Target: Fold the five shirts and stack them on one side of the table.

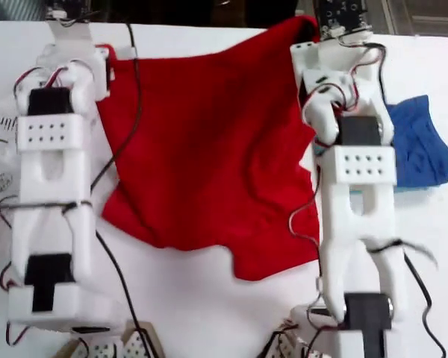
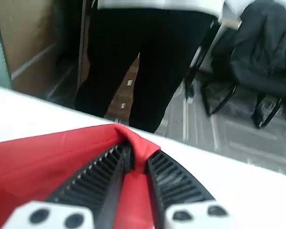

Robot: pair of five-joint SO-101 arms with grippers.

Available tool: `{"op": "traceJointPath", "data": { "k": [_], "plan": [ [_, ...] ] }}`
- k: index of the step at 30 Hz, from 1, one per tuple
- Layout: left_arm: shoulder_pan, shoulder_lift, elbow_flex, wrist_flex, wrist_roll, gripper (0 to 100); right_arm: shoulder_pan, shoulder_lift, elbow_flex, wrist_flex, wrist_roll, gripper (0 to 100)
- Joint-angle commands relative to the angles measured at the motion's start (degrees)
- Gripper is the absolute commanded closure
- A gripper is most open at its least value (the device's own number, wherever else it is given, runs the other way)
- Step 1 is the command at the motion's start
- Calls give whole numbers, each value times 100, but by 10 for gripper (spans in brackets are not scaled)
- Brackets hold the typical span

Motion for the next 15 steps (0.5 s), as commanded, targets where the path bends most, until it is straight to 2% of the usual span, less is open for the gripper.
{"op": "traceJointPath", "data": {
  "k": [1, 7, 15],
  "plan": [
    [-105, 281, -277, -158, -70, 973, -22, 365, -26, -145, 0, 978],
    [-88, 862, -699, -316, -97, 973, -101, 998, -316, -163, 0, 978],
    [-35, 2075, -2097, -176, -97, 973, -110, 2440, -1899, -101, 0, 978]
  ]
}}
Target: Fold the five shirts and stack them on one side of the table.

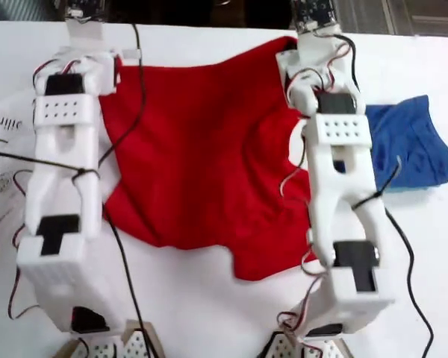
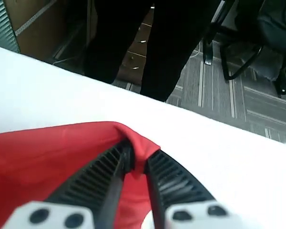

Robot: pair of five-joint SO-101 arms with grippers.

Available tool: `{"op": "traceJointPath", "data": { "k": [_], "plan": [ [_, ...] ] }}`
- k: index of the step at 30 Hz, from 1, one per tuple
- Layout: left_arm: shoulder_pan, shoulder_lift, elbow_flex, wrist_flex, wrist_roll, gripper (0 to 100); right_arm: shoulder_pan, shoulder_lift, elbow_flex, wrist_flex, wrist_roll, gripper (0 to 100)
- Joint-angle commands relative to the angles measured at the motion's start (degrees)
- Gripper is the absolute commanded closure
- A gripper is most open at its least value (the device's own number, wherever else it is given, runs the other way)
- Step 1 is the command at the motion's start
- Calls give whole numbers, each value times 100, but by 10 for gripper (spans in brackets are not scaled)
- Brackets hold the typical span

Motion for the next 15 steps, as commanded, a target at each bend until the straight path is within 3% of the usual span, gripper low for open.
{"op": "traceJointPath", "data": {
  "k": [1, 15],
  "plan": [
    [-18, 422, -787, 53, -18, 973, -40, 602, -862, -66, 0, 978],
    [44, 2716, -3020, 290, -9, 973, -40, 2703, -2523, 251, 0, 978]
  ]
}}
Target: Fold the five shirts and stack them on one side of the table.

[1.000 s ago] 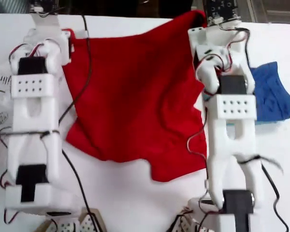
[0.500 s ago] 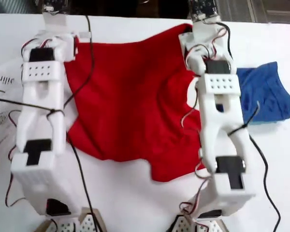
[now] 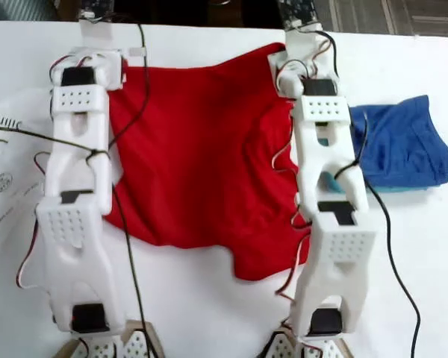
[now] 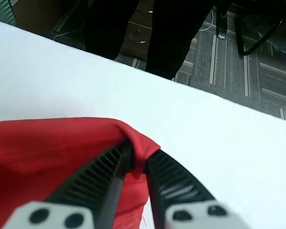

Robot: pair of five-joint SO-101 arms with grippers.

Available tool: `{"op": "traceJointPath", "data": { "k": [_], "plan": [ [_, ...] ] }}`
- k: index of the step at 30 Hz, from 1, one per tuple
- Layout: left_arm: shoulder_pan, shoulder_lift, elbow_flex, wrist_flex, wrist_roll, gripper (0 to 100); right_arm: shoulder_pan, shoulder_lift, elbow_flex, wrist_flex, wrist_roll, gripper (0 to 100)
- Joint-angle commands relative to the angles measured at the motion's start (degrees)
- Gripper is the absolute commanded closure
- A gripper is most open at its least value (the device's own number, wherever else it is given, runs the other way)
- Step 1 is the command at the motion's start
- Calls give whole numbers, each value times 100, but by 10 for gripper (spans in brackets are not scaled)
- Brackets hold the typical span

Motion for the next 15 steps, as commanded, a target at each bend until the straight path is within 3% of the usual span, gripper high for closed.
{"op": "traceJointPath", "data": {
  "k": [1, 15],
  "plan": [
    [53, 325, -637, 53, -9, 973, -40, 347, -527, 22, 0, 978],
    [211, 1521, -2536, 1292, -18, 973, -31, 655, -826, 347, 0, 978]
  ]
}}
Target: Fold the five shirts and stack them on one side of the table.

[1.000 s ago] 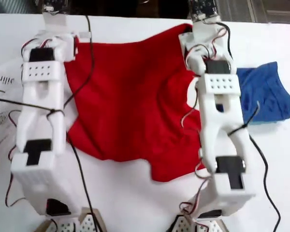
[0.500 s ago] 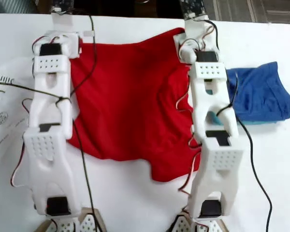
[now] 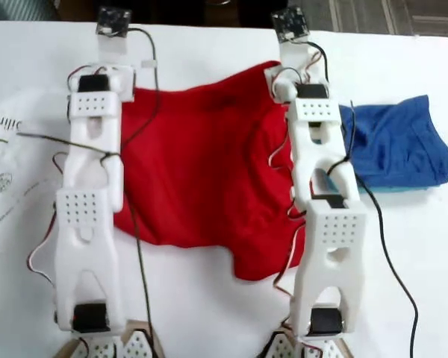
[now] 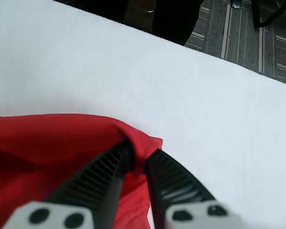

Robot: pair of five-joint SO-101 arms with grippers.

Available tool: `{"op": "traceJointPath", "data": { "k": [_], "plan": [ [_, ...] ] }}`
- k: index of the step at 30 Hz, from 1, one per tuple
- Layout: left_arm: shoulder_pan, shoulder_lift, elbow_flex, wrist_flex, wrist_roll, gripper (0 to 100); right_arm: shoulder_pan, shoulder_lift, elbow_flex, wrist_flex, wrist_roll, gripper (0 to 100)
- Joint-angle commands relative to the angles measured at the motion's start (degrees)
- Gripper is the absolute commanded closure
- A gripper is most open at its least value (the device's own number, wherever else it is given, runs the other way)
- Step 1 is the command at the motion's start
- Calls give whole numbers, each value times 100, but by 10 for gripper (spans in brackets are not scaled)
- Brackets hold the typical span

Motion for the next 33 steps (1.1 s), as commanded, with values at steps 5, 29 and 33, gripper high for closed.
{"op": "traceJointPath", "data": {
  "k": [5, 29, 33],
  "plan": [
    [18, -88, -1719, 1345, -26, 973, 13, -514, -826, 919, 0, 978],
    [-211, -4097, -3020, 4422, -26, 973, 136, -3934, -2804, 4602, -9, 978],
    [-431, -4782, -2510, 4431, -149, 973, 154, -4593, -2804, 4927, -9, 978]
  ]
}}
